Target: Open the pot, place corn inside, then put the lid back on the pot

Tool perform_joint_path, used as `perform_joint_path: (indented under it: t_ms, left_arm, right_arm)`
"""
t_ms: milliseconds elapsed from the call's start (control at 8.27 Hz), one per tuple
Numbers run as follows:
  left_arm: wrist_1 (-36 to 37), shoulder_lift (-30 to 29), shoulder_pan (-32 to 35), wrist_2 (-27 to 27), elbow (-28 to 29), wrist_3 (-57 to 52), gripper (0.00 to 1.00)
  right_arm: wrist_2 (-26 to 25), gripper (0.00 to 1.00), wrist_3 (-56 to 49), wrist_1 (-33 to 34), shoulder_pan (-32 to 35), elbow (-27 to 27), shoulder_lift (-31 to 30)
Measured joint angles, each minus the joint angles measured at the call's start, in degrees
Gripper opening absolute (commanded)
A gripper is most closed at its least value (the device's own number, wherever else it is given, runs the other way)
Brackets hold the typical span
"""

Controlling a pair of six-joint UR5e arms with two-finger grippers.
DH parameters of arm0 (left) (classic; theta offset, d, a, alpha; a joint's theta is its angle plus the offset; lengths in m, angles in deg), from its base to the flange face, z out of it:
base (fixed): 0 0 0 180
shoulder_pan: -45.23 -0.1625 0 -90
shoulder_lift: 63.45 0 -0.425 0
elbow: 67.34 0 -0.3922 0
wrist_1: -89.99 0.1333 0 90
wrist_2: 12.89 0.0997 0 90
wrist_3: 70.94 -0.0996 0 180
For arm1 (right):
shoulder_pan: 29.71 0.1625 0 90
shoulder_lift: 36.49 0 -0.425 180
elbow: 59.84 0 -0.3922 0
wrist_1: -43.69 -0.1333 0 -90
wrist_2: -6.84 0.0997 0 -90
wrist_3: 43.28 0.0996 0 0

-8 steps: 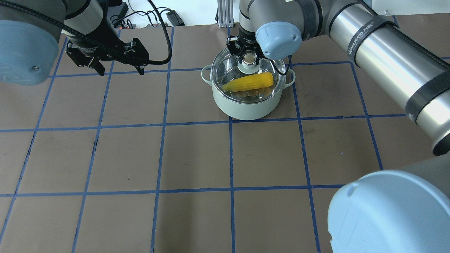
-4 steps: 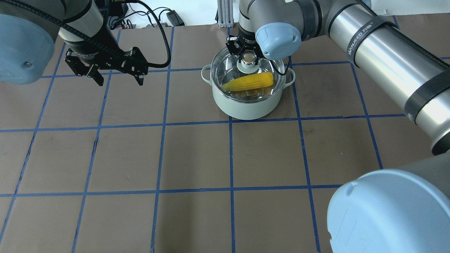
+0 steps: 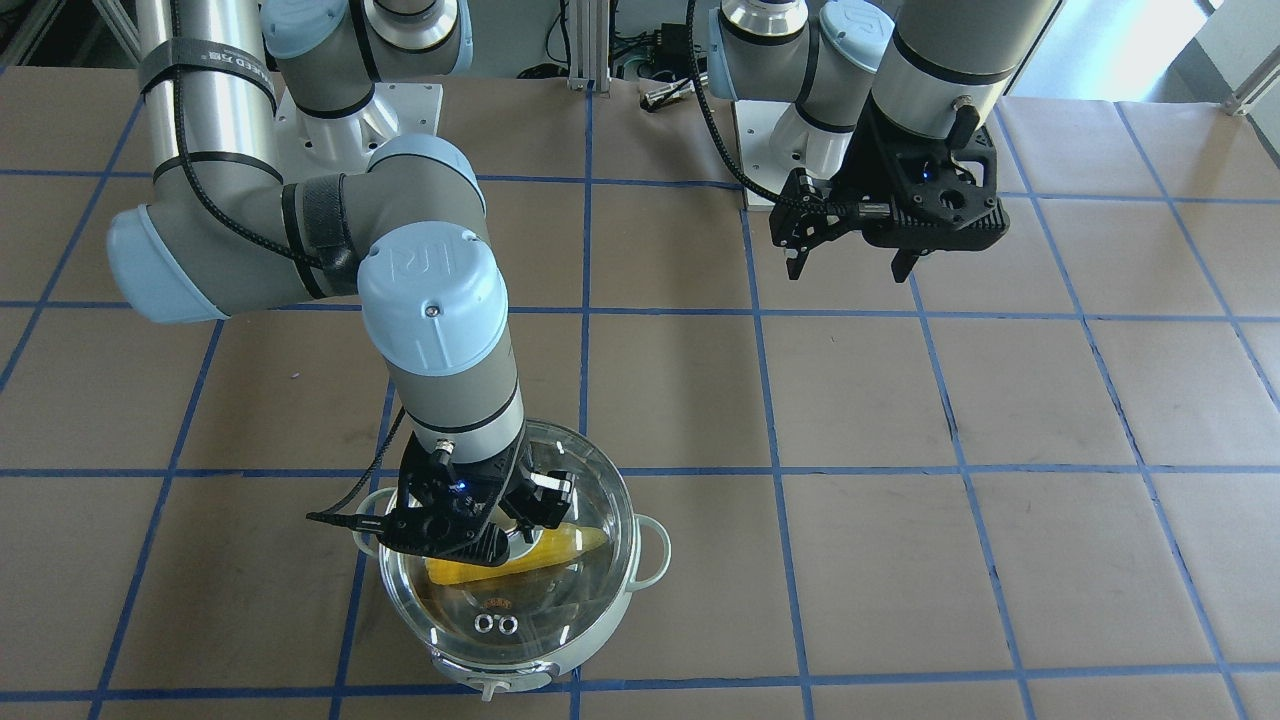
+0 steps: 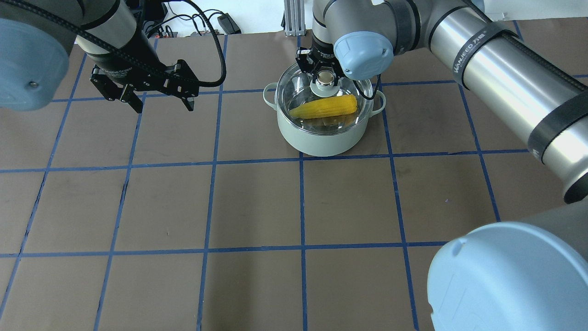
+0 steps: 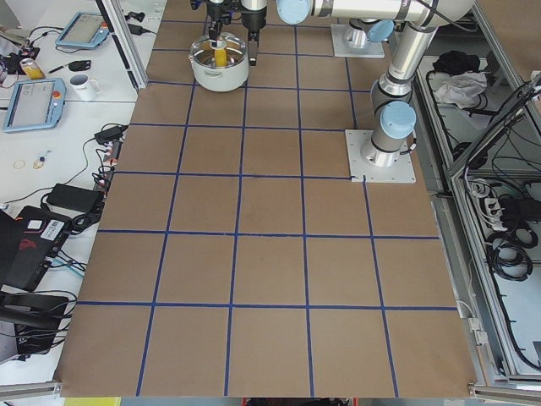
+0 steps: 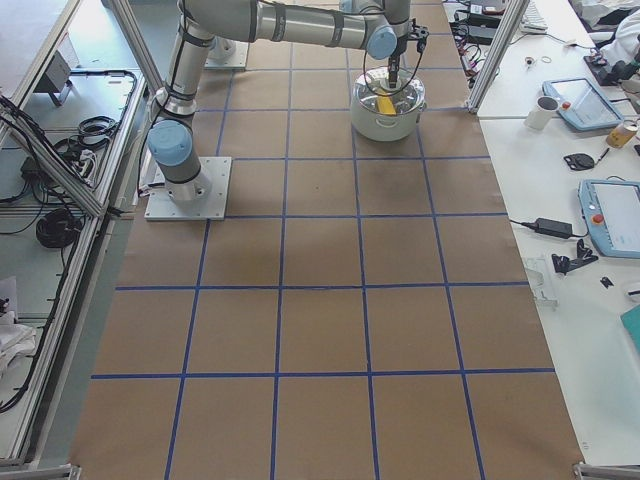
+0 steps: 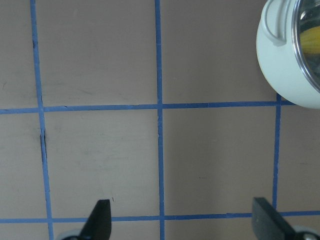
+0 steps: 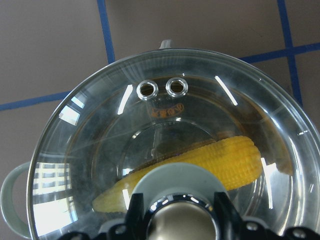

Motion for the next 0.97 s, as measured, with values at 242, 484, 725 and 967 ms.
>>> perform_joint_path:
  t_ms: [242, 484, 725, 967]
  left_arm:
    - [-0.29, 0.33, 0.02, 0.04, -0.10, -0.08, 1.00]
    - [-0.71, 0.37, 0.00, 1.18, -0.12, 0.03, 1.00]
    - [-0.48, 0.24, -0.21, 1.15, -0.13, 0.83, 1.00]
    - [-0.18, 0.16, -0.26, 0.78, -0.16, 1.90, 1.00]
  right_arm:
    - [-0.04, 0.13, -0.01, 0.00, 0.00, -0.21, -0.01]
    - [0.03, 0.47, 0.14, 0.01, 0.00, -0.29, 0.01]
    - [0.24, 0.85, 0.47, 0.14, 0.00, -0.45, 0.01]
    - [0.46, 1.00, 0.70, 1.31, 0.00, -0.79, -0.03]
